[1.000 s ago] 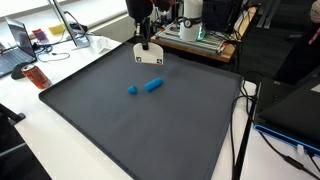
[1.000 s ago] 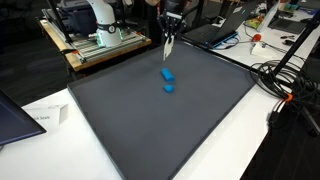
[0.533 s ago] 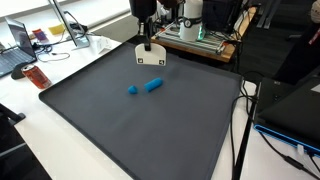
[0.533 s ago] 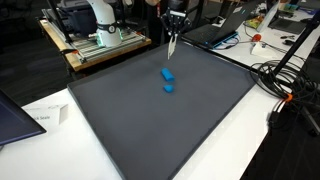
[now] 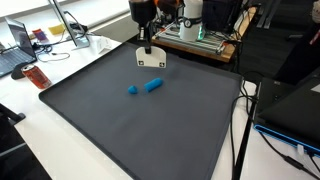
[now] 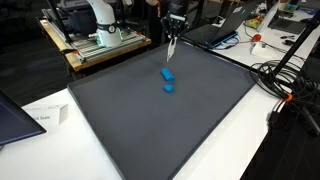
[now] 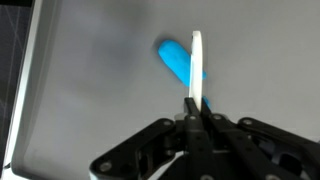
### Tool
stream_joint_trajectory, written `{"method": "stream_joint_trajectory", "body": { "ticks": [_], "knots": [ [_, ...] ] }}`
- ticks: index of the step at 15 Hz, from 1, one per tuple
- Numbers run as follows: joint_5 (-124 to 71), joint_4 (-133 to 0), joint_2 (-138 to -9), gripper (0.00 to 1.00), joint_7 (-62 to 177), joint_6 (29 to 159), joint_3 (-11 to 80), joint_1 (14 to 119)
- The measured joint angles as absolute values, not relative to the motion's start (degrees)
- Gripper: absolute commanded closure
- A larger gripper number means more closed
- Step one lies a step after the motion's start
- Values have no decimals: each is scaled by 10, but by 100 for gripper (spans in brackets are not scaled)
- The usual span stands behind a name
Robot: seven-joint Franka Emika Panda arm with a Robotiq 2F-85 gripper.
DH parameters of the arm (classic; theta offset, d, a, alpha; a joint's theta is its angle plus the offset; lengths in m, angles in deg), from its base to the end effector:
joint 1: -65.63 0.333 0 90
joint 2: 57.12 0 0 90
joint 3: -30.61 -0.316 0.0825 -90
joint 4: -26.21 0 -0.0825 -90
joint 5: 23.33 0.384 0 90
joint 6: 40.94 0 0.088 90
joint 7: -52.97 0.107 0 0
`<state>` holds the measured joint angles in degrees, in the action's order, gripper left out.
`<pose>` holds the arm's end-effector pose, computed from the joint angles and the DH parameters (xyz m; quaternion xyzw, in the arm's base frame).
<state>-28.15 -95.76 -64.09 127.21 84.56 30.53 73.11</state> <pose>0.5479 0.0697 0.3475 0.8483 -0.5276 -0.0008 0.0449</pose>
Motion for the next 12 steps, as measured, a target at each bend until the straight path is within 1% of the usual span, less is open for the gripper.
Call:
{"method": "stream_joint_trajectory", "body": {
  "ticks": [6,12],
  "knots": [
    [-282,-944,-693,99,1300,856,307,731],
    [-282,-943,-732,99,1316,919,314,731]
  ]
}}
